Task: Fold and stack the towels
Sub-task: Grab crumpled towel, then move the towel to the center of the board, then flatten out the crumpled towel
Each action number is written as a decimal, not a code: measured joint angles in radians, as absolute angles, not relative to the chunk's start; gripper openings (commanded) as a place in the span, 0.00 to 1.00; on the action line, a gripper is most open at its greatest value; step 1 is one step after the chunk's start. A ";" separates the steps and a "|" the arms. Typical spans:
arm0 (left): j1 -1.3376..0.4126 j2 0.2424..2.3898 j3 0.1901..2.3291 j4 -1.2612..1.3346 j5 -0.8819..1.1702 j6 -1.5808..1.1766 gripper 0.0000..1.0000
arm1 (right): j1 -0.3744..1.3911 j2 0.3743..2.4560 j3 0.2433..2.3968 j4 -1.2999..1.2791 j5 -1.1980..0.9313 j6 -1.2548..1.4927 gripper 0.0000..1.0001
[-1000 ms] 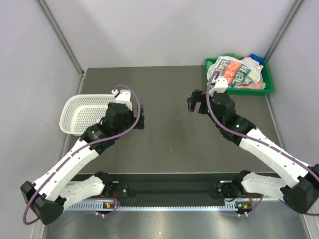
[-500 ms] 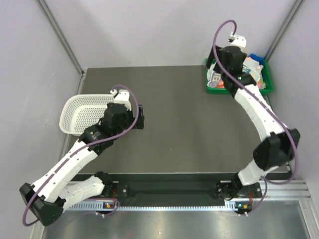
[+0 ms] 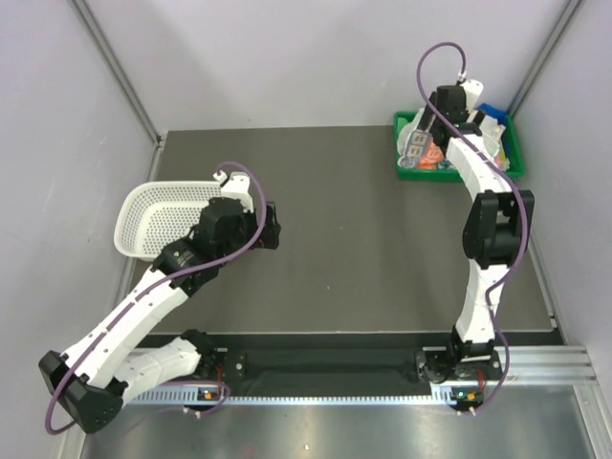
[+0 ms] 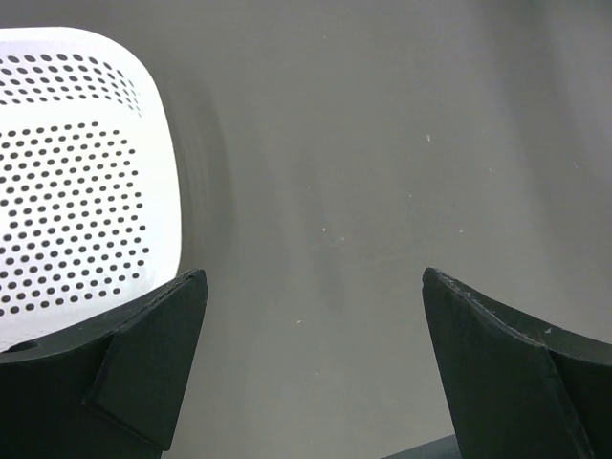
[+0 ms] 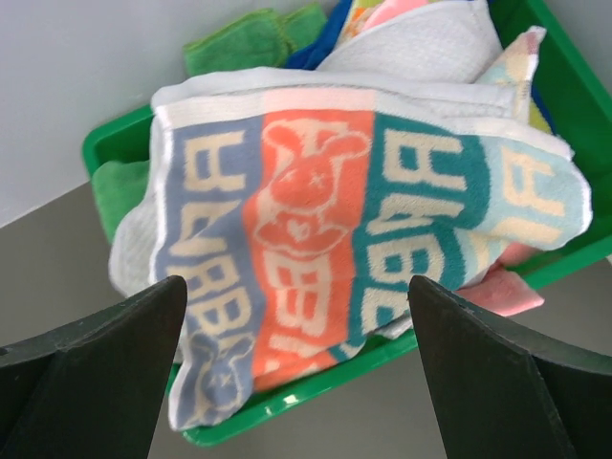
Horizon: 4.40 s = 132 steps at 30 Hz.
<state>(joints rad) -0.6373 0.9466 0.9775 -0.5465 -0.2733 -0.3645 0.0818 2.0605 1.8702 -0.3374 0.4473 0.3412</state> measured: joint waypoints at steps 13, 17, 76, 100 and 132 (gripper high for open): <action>-0.632 0.983 0.978 -0.547 -0.253 -0.364 0.99 | -0.005 2.151 1.896 -0.270 0.492 0.337 0.83; -0.621 0.994 0.978 -0.548 -0.251 -0.364 0.99 | -0.030 2.155 1.878 -0.237 0.474 0.332 0.69; -0.618 1.340 0.866 -0.203 -0.041 -0.679 0.99 | 0.882 1.130 0.882 -0.352 0.394 0.617 0.69; -0.839 2.158 1.649 -0.298 -0.161 -0.498 0.80 | 0.328 1.120 0.862 -0.406 0.290 0.536 0.45; -0.868 1.975 1.394 -0.472 -0.413 -0.653 0.08 | 0.895 1.214 0.661 -0.289 0.397 0.948 0.48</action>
<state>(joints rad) -0.8680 1.9747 1.3945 -0.4725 -0.4133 -0.6529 0.8951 1.2140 0.6609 -0.2886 0.3965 0.9478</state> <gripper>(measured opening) 0.069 0.472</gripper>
